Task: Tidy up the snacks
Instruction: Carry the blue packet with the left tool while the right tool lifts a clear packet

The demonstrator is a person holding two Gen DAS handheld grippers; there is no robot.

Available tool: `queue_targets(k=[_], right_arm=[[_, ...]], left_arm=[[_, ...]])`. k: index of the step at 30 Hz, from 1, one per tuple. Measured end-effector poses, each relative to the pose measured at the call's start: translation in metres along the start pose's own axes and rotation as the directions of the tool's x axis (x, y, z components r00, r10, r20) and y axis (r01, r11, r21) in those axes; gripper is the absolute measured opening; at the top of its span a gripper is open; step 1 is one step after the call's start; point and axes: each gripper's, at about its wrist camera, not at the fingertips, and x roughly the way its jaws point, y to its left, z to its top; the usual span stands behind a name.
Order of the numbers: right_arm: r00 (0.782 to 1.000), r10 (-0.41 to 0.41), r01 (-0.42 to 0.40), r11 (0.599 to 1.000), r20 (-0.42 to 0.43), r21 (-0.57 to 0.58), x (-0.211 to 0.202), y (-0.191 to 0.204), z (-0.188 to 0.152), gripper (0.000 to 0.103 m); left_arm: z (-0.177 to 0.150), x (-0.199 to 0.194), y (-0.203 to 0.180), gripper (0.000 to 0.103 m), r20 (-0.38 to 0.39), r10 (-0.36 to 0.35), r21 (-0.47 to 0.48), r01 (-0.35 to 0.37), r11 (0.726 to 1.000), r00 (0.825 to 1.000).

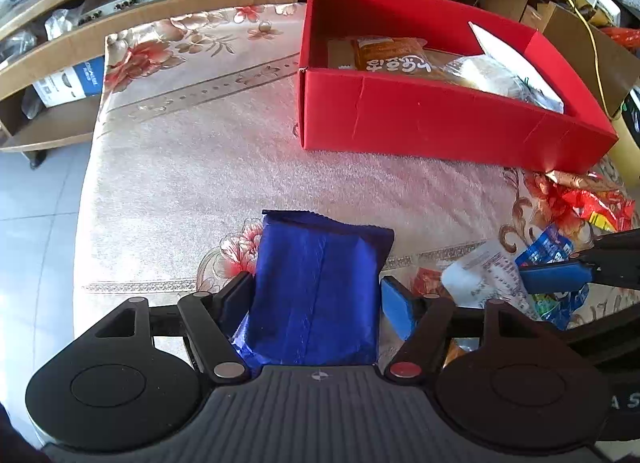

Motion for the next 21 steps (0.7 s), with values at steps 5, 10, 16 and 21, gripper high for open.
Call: queue_targets(k=[5, 10, 16, 21], right_arm=[[1.000, -0.020, 0.020, 0.999, 0.022, -0.037, -0.008, 0.004, -0.011, 0.062], [0.998, -0.020, 0.021, 1.000, 0.060, -0.014, -0.025, -0.005, -0.018, 0.062], [0.993, -0.026, 0.024, 1.000, 0.113, 0.018, -0.045, -0.013, -0.025, 0.062], [0.988, -0.039, 0.035, 0.999, 0.149, 0.026, -0.055, -0.019, -0.027, 0.062]], left_arm=[[-0.001, -0.005, 0.000, 0.068, 0.002, -0.006, -0.002, 0.006, 1.000, 1.000], [-0.002, -0.015, 0.001, 0.068, 0.029, -0.017, -0.021, 0.018, 1.000, 0.999], [-0.003, -0.024, 0.000, 0.067, 0.054, -0.030, -0.044, 0.032, 0.999, 0.998], [-0.001, -0.033, 0.002, 0.067, 0.087, -0.038, -0.078, 0.045, 0.996, 0.995]])
